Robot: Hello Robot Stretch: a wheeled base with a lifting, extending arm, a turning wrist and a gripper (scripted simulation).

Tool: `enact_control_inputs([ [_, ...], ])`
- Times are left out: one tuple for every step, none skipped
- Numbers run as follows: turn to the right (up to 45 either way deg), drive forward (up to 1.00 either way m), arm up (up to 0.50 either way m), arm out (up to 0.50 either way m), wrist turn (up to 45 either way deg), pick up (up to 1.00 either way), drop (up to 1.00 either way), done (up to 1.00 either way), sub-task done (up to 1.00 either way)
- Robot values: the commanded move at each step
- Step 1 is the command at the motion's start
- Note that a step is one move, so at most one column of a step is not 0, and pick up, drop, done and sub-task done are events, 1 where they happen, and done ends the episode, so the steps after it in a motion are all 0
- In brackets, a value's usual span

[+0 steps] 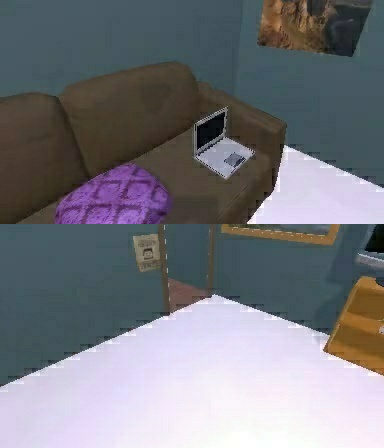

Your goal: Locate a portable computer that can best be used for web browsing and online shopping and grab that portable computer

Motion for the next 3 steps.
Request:
enact_control_inputs([
  [-45.0, 0.00, 0.00, 0.00, 0.0, 0.00, 0.00, 0.00, 0.00],
  [-30.0, 0.00, 0.00, 0.00, 0.0, 0.00, 0.00, 0.00, 0.00],
  [45.0, 0.00, 0.00, 0.00, 0.0, 0.00, 0.00, 0.00, 0.00],
])
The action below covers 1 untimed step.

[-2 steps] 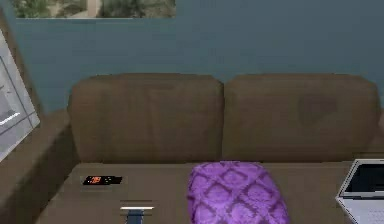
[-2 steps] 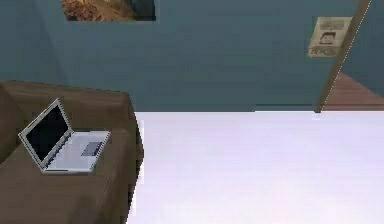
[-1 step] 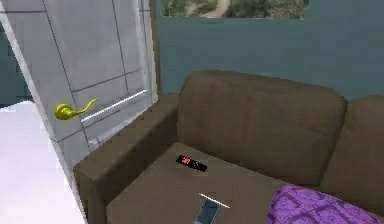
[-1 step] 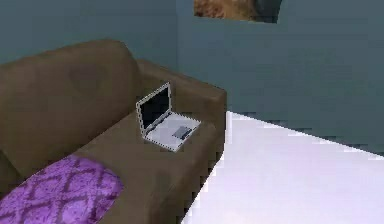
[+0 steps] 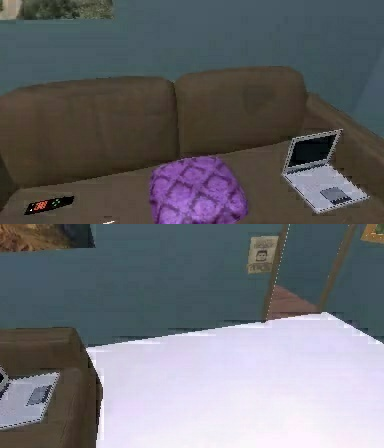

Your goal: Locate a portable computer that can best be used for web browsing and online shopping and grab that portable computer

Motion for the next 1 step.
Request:
enact_control_inputs([
  [45.0, 0.00, 0.00, 0.00, 0.0, 0.00, 0.00, 0.00, 0.00],
])
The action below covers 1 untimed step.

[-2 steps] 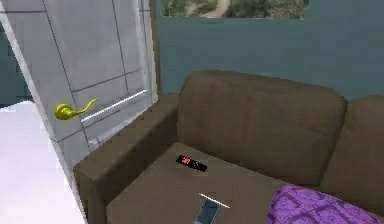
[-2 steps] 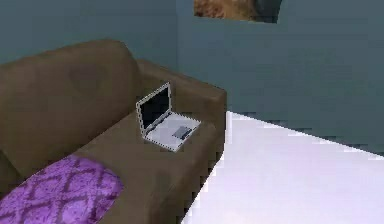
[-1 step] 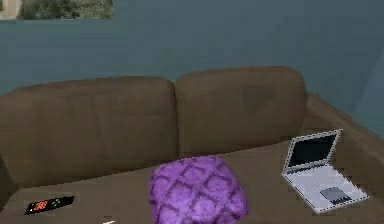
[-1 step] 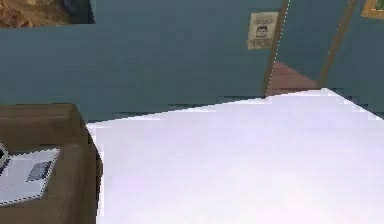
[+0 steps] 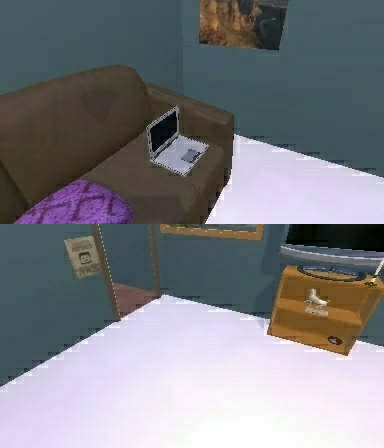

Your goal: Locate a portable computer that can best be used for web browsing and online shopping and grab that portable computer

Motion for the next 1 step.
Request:
enact_control_inputs([
  [15.0, 0.00, 0.00, 0.00, 0.0, 0.00, 0.00, 0.00, 0.00],
])
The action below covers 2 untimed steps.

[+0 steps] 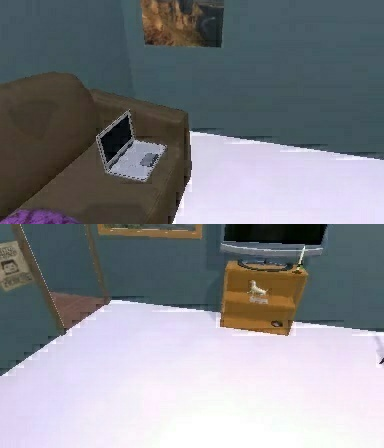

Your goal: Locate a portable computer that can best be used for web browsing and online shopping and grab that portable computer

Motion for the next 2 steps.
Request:
enact_control_inputs([
  [0.0, 0.40, 0.00, 0.00, 0.0, 0.00, 0.00, 0.00, 0.00],
  [-45.0, 0.00, 0.00, 0.00, 0.0, 0.00, 0.00, 0.00, 0.00],
])
